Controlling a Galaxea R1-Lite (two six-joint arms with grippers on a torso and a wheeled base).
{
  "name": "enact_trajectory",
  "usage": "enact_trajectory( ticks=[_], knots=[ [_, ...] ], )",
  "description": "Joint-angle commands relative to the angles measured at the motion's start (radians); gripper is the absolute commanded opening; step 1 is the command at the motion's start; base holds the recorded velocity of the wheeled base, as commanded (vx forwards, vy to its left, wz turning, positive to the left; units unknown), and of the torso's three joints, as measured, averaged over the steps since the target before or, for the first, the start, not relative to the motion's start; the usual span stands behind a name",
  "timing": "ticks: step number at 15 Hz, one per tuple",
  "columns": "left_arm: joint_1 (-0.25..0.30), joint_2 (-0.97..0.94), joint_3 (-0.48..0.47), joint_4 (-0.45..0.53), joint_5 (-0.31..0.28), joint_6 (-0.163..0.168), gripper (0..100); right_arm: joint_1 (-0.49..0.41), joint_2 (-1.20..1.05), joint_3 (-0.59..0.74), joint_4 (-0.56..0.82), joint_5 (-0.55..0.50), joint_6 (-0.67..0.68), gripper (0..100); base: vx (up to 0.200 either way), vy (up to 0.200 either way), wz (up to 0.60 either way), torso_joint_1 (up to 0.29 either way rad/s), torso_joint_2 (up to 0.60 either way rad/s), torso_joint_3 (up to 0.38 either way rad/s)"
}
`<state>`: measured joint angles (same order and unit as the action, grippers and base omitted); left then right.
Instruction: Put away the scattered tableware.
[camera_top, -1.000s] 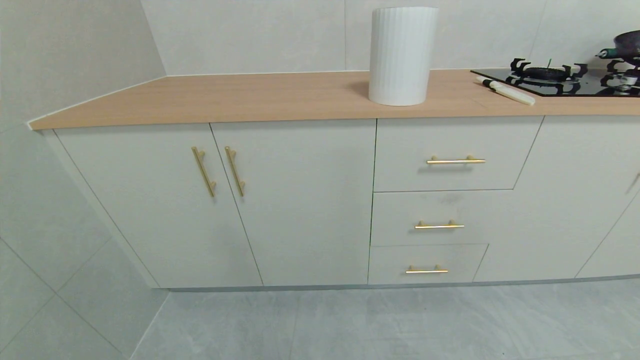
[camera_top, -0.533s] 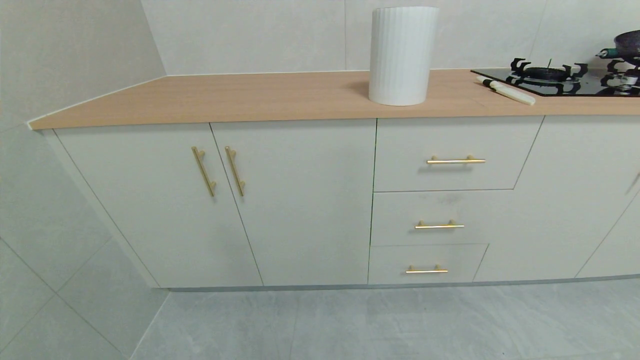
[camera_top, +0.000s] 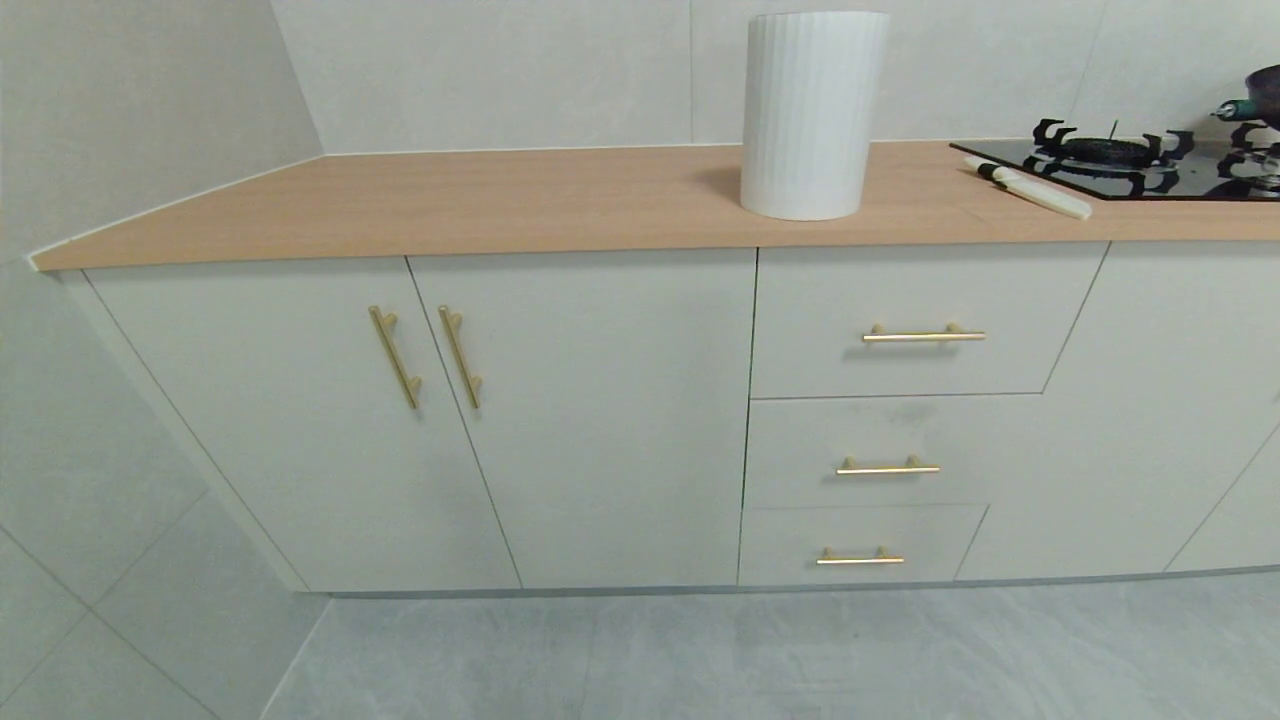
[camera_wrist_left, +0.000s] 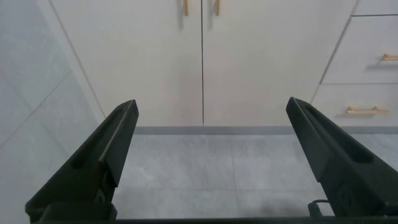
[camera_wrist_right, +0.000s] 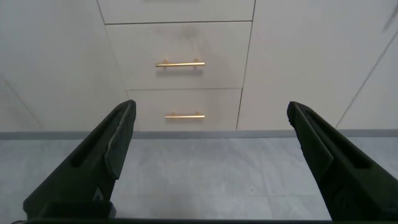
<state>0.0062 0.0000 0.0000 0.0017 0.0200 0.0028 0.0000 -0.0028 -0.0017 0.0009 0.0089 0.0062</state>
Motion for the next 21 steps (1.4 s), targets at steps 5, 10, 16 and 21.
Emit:
enact_trajectory(
  ticks=[5,10,16,21],
  knots=[
    [0.0,0.0,0.0,0.0,0.001,-0.001,100,0.0,0.003,0.0,0.001,0.0,0.0,100,0.2,0.0,0.0,-0.001,0.0,0.004],
    [0.0,0.0,0.0,0.0,0.001,-0.003,100,0.0,0.003,0.0,0.001,0.0,0.0,100,0.2,0.0,0.0,0.005,0.0,0.004],
    [0.0,0.0,0.0,0.0,0.001,-0.003,100,0.0,0.003,0.0,0.001,0.0,0.0,100,0.2,0.0,0.0,0.005,0.0,0.002],
    [0.0,0.0,0.0,0.0,0.001,-0.004,100,0.0,0.003,0.0,0.001,0.0,0.0,100,0.0,0.0,0.0,0.0,0.0,0.0]
  ],
)
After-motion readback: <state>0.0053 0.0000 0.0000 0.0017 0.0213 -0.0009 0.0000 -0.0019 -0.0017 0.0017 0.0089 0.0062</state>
